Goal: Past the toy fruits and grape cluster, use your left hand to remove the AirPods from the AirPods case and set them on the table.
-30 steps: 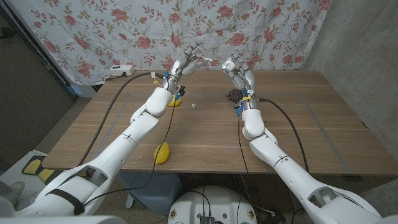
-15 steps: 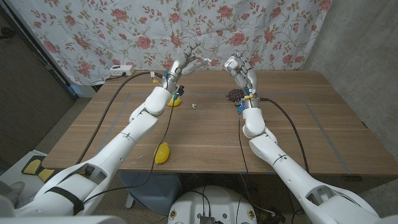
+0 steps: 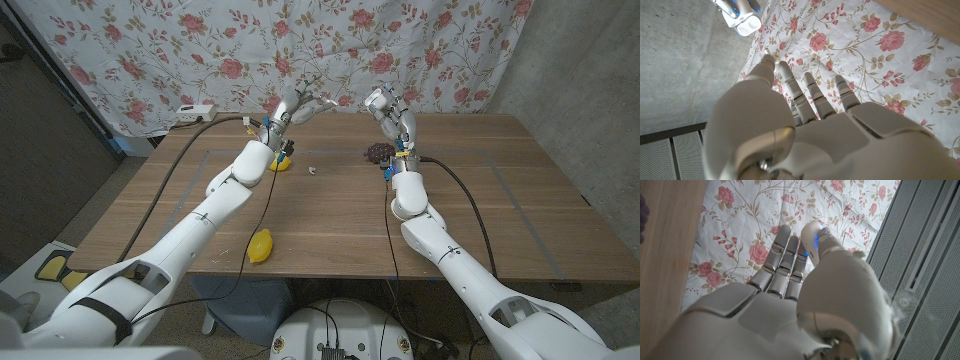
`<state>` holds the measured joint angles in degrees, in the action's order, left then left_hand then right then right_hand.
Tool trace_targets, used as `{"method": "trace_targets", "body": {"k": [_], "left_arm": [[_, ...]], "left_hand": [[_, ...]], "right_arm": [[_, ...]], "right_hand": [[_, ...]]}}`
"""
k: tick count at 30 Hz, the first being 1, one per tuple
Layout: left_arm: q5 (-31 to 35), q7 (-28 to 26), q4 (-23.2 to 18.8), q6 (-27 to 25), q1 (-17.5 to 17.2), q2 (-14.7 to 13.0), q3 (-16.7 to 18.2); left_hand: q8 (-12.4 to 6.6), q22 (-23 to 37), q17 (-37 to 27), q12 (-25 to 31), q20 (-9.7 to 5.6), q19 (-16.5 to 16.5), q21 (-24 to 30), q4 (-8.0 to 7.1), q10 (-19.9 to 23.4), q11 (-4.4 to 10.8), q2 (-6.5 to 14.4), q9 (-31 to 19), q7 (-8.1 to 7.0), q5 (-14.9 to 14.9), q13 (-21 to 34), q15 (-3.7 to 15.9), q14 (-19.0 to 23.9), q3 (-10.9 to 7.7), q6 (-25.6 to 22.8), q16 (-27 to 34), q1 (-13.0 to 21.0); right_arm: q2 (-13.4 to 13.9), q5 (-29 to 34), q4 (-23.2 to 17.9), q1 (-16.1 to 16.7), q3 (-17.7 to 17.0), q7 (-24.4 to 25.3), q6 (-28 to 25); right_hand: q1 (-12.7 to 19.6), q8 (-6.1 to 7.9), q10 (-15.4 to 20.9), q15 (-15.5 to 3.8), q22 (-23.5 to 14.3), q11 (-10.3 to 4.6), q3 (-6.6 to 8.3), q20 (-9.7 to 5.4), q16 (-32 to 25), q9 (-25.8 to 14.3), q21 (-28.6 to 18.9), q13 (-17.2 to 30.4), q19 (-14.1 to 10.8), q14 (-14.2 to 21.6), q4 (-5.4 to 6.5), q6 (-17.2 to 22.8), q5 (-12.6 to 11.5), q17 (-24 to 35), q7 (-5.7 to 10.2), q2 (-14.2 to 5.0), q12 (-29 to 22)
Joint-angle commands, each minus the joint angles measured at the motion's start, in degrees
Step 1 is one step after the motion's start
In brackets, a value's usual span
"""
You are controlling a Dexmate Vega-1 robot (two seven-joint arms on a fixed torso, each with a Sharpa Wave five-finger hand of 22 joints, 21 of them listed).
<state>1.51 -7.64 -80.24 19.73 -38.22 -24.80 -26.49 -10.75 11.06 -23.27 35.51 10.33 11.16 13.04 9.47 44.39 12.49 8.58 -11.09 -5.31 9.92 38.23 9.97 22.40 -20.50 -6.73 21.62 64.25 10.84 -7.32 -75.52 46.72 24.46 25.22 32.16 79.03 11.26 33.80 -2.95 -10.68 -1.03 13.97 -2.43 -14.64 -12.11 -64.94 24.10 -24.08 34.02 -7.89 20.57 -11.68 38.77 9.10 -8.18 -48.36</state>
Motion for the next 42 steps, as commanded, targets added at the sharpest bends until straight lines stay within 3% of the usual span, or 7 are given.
{"method": "trace_targets", "body": {"k": [1, 7, 17, 19, 26, 30, 42], "left_arm": [[2.97, -1.38, 0.53, -3.05, 0.71, -0.94, -1.29], [8.73, -4.93, -0.16, -4.58, 0.98, -1.99, -2.54], [8.29, -3.64, 0.57, -6.42, 1.43, -2.01, -2.73], [13.53, -6.2, -1.33, -8.64, 1.35, -3.26, -3.55], [12.4, -5.41, -1.16, -9.06, 1.32, -2.54, -3.1], [18.12, -8.16, -1.84, -10.17, 1.52, -3.69, -4.36], [17.95, -5.01, -3.32, -14.02, 1.05, -4.37, -4.22]], "left_hand": [[0.11, 0.18, -0.37, 0.38, -0.12, 0.09, 0.42, -0.03, 0.09, 0.12, 0.02, -0.05, -0.08, 0.3, 0.17, 0.86, 0.22, 0.27, 0.38, 0.38, 0.71], [0.15, 0.19, -0.56, 0.38, -0.06, 0.02, 0.4, -0.01, -0.11, 0.12, -0.03, -0.05, 0.08, 0.3, 0.13, 0.86, 0.18, 0.4, 0.6, 0.47, 0.9], [0.14, 0.21, -0.76, 0.54, 0.02, 0.03, 0.42, -0.07, -0.13, 0.11, -0.06, -0.06, 0.16, 0.32, 0.17, 0.87, 0.16, 0.57, 0.76, 0.54, 1.04], [0.14, 0.21, -0.78, 0.54, 0.02, 0.04, 0.43, -0.07, -0.16, 0.11, -0.06, -0.06, 0.18, 0.33, 0.15, 0.83, 0.12, 0.59, 0.78, 0.53, 1.09], [0.15, 0.22, -0.8, 0.68, -0.02, 0.18, 0.5, 0.01, -0.11, 0.1, -0.11, -0.06, 0.26, 0.37, 0.23, 0.81, 0.23, 0.59, 0.9, 0.54, 1.27], [0.16, 0.22, -0.82, 0.75, -0.02, 0.21, 0.51, -0.01, -0.09, 0.1, -0.08, -0.06, 0.37, 0.4, 0.27, 0.77, 0.25, 0.59, 0.97, 0.53, 1.32], [0.11, 0.24, -0.83, 0.93, 0.03, 0.24, 0.54, -0.03, -0.11, 0.09, -0.08, -0.06, 0.36, 0.5, 0.31, 0.64, 0.34, 0.58, 1.03, 0.41, 1.53]], "right_arm": [[-0.75, -1.18, 0.79, -0.33, -0.84, -0.48, 0.94], [-1.02, -1.39, 1.1, -0.4, -1.15, -0.44, 1.29], [-1.22, -1.97, 2.01, -0.85, -1.57, -0.98, 1.55], [-1.24, -2.04, 2.11, -0.91, -1.67, -1.05, 1.51], [-1.6, -2.85, 2.87, -1.24, -1.97, -1.77, 1.6], [-1.68, -3.03, 3.46, -1.53, -2.19, -2.13, 2.04], [-2.34, -4.92, 3.91, -1.52, -3.18, -3.27, 3.06]], "right_hand": [[1.3, 0.2, 5.08, -10.62, 0.01, -5.5, 0.09, -10.03, -0.02, -0.1, -0.38, 0.94, 0.3, 0.02, -0.17, 0.25, -0.23, -0.01, -0.18, -1.49, -3.94], [1.29, 0.22, 5.12, -10.62, 0.02, -5.54, 0.09, -10.04, -0.03, -0.1, -0.45, 0.87, 0.35, 0.04, -0.17, 0.29, -0.24, -0.01, -0.2, -1.51, -3.94], [1.28, 0.2, 5.1, -10.62, 0.04, -5.44, 0.09, -10.03, -0.01, -0.1, -0.59, 0.78, 0.48, 0.03, -0.18, 0.27, -0.27, -0.04, -0.1, -1.49, -3.95], [1.28, 0.21, 5.11, -10.62, 0.05, -5.47, 0.1, -10.03, -0.01, -0.1, -0.61, 0.77, 0.5, 0.02, -0.18, 0.28, -0.27, -0.04, -0.11, -1.49, -3.96], [1.25, 0.22, 5.17, -10.61, 0.07, -5.53, 0.1, -10.03, -0.01, -0.1, -0.7, 0.78, 0.6, 0.03, -0.17, 0.33, -0.3, -0.05, -0.16, -1.5, -4.04], [1.25, 0.22, 5.1, -10.62, 0.08, -5.6, 0.1, -10.02, 0.0, -0.1, -0.74, 0.79, 0.65, 0.02, -0.17, 0.32, -0.3, -0.06, -0.16, -1.49, -4.04], [1.22, 0.23, 5.09, -10.62, 0.11, -5.64, 0.11, -10.01, 0.01, -0.11, -0.88, 0.77, 0.81, -0.01, -0.17, 0.37, -0.34, -0.08, -0.16, -1.5, -4.1]]}}
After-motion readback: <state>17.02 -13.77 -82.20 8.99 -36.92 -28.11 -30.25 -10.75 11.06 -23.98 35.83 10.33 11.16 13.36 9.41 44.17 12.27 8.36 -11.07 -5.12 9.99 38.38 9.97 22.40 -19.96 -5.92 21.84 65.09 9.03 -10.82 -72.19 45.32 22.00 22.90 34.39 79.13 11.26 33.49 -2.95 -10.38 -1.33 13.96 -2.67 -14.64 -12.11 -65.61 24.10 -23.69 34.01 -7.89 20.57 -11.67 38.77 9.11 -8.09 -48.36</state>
